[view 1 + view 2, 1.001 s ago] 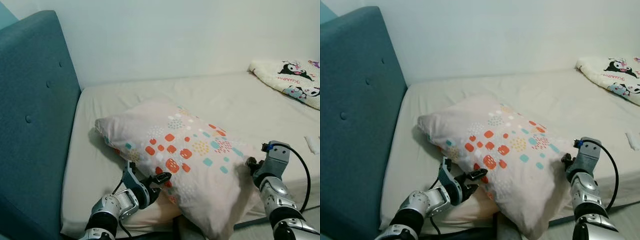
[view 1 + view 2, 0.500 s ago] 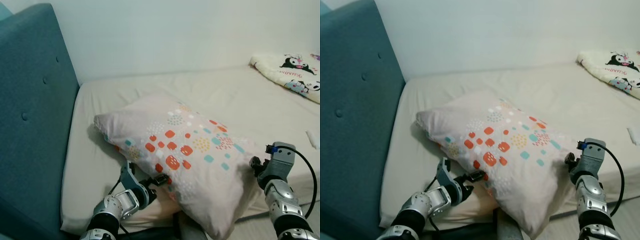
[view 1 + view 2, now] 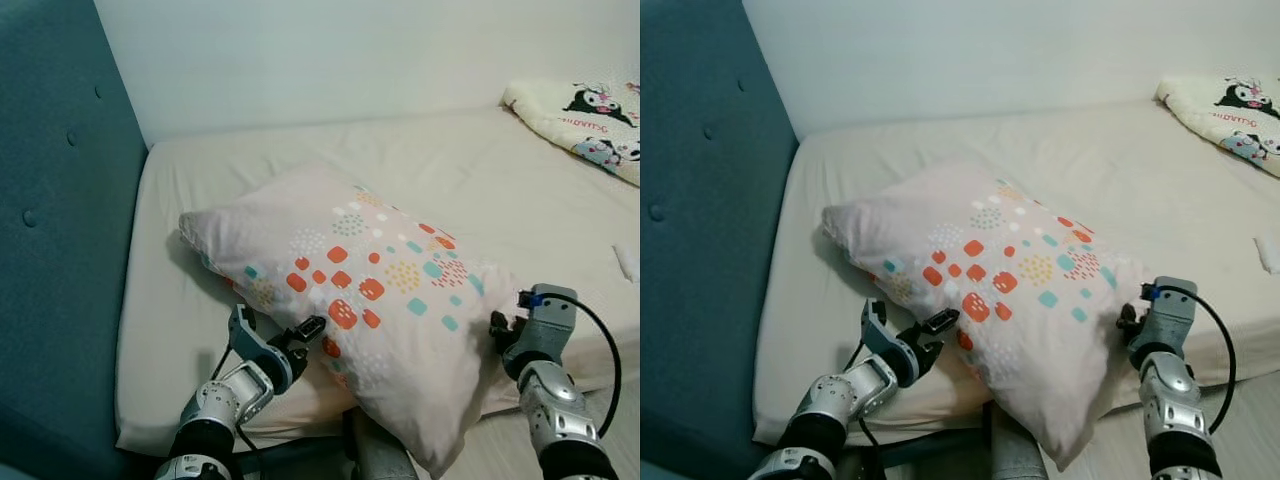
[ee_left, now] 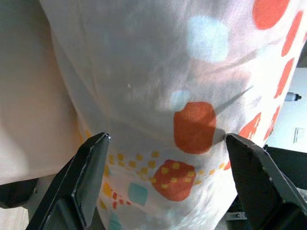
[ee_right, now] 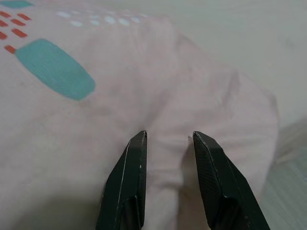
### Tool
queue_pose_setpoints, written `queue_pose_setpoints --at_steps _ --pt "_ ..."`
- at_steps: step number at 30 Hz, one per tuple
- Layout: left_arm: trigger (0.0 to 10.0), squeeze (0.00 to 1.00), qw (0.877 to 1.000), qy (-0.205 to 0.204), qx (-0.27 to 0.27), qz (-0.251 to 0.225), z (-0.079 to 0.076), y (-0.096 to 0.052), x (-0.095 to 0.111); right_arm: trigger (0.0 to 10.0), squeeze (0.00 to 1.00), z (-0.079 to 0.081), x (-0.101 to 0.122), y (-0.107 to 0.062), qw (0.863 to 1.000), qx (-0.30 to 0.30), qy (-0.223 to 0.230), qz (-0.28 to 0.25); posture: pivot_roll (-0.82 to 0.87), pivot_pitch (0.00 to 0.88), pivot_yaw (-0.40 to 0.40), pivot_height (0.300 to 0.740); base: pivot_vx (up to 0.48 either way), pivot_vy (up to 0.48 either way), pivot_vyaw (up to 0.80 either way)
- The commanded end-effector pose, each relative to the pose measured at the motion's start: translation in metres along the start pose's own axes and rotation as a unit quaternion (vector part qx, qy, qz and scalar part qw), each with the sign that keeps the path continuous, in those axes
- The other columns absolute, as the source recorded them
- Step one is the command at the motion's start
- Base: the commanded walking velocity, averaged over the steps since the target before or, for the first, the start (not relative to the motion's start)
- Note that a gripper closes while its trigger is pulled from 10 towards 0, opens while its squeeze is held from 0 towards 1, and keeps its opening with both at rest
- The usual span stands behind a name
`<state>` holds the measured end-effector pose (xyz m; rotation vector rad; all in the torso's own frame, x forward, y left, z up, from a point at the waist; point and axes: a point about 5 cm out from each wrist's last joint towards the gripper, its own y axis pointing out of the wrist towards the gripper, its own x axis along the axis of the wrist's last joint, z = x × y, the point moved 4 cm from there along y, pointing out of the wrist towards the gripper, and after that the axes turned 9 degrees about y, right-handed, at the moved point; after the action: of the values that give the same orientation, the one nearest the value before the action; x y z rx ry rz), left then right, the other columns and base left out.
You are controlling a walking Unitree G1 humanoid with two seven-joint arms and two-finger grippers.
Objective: Clean up the room
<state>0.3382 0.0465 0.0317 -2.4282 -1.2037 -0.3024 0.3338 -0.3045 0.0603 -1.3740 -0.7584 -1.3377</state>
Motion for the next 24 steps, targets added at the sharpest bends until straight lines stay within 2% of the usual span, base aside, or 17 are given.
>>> queue_pose_setpoints --at_steps 1,4,7,10,11,13,15,17,19,23,24 --pt "10.0 0.0 0.992 -0.043 -0.103 0.05 -0.077 0.03 -0.05 10.0 0.0 0.001 -0.016 -0.005 1.0 0.002 0.003 0.026 -0.25 0.189 0.023 0.591 0.0 0.0 0.0" --pt "10.0 0.0 0.992 -0.045 -0.107 0.055 -0.079 0.029 -0.053 10.0 0.0 0.0 -0.016 -0.006 1.0 0.001 0.004 0.027 -0.25 0.193 0.025 0.591 0.0 0.0 0.0" --pt "10.0 0.0 0.988 -0.053 -0.125 0.071 -0.087 0.027 -0.065 10.0 0.0 -0.004 -0.016 -0.008 1.0 -0.003 0.005 0.026 -0.26 0.189 0.029 0.591 0.0 0.0 0.0" --pt "10.0 0.0 0.976 -0.071 -0.185 0.084 -0.113 0.022 -0.079 10.0 0.0 -0.008 -0.014 -0.009 1.0 -0.01 0.007 0.025 -0.26 0.181 0.028 0.591 0.0 0.0 0.0" --pt "10.0 0.0 0.976 -0.071 -0.185 0.084 -0.113 0.022 -0.079 10.0 0.0 -0.008 -0.014 -0.009 1.0 -0.01 0.007 0.025 -0.26 0.181 0.028 0.591 0.0 0.0 0.0" --pt "10.0 0.0 0.969 -0.07 -0.219 0.09 -0.132 0.02 -0.09 10.0 0.0 -0.007 -0.012 -0.009 1.0 -0.011 0.008 0.024 -0.26 0.178 0.027 0.591 0.0 0.0 0.0" --pt "10.0 0.0 0.967 -0.07 -0.228 0.094 -0.138 0.019 -0.094 10.0 0.0 -0.007 -0.011 -0.009 1.0 -0.011 0.009 0.023 -0.26 0.178 0.027 0.591 0.0 0.0 0.0" --pt "10.0 0.0 0.962 -0.056 -0.241 0.117 -0.147 0.017 -0.109 10.0 0.0 -0.005 -0.01 -0.009 1.0 -0.01 0.009 0.023 -0.26 0.179 0.027 0.591 0.0 0.0 0.0" --pt "10.0 0.0 0.96 -0.04 -0.241 0.136 -0.15 0.016 -0.121 10.0 0.0 -0.004 -0.008 -0.008 1.0 -0.009 0.01 0.022 -0.26 0.181 0.029 0.591 0.0 0.0 0.0" --pt "10.0 0.0 0.962 -0.014 -0.23 0.149 -0.147 0.016 -0.131 10.0 0.0 -0.003 -0.007 -0.008 1.0 -0.008 0.01 0.02 -0.26 0.181 0.03 0.591 0.0 0.0 0.0" --pt "10.0 0.0 0.963 0.011 -0.221 0.151 -0.144 0.016 -0.135 10.0 0.0 -0.003 -0.006 -0.009 1.0 -0.008 0.011 0.019 -0.26 0.181 0.031 0.591 0.0 0.0 0.0"
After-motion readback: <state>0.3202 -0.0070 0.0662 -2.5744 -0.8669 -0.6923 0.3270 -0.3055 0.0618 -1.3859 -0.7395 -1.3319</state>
